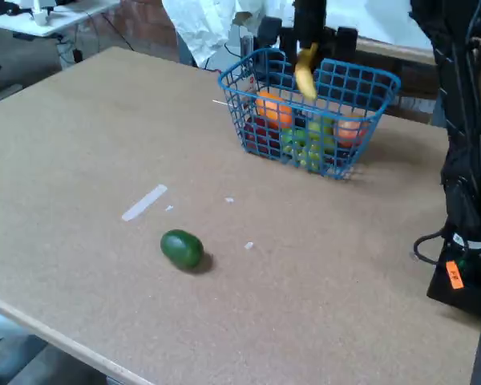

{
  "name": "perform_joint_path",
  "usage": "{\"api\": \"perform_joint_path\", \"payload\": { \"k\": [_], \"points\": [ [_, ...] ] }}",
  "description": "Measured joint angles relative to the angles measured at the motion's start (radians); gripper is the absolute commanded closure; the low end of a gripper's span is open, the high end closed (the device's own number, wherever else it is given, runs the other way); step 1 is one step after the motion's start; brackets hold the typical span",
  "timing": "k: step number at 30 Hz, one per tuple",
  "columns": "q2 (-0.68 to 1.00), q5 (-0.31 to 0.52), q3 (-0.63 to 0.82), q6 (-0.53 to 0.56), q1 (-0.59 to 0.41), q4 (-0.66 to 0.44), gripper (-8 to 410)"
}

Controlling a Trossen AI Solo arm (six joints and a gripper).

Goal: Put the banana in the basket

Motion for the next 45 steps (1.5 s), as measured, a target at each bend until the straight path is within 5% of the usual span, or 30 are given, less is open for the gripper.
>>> {"api": "perform_joint_path", "payload": {
  "k": [6,18,23,45],
  "points": [
    [0.049,-0.02,0.0,0.009,-0.026,0.05,374],
    [0.06,-0.025,0.0,0.009,-0.053,0.072,158],
    [0.059,-0.026,0.0,0.009,-0.052,0.074,101],
    [0.001,-0.028,0.002,0.014,-0.039,0.078,94]
  ]
}}
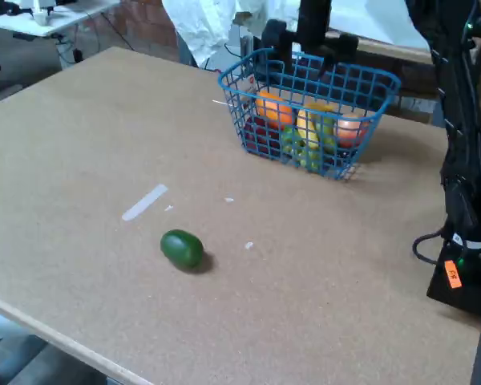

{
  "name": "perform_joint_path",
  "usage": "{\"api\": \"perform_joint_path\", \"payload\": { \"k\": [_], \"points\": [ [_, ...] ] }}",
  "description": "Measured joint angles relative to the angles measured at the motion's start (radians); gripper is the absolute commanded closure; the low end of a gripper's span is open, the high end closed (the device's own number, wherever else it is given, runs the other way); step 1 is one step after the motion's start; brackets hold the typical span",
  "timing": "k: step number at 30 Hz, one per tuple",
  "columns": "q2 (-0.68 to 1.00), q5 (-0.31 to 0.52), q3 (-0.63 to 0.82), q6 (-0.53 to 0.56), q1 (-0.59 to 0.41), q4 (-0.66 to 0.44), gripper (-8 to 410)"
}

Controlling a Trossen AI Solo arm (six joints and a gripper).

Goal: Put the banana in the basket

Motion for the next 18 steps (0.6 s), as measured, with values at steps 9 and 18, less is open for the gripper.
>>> {"api": "perform_joint_path", "payload": {
  "k": [9,18],
  "points": [
    [-0.253,0.0,0.0,0.0,0.012,0.01,94],
    [-0.494,-0.001,0.0,-0.002,0.012,0.019,94]
  ]
}}
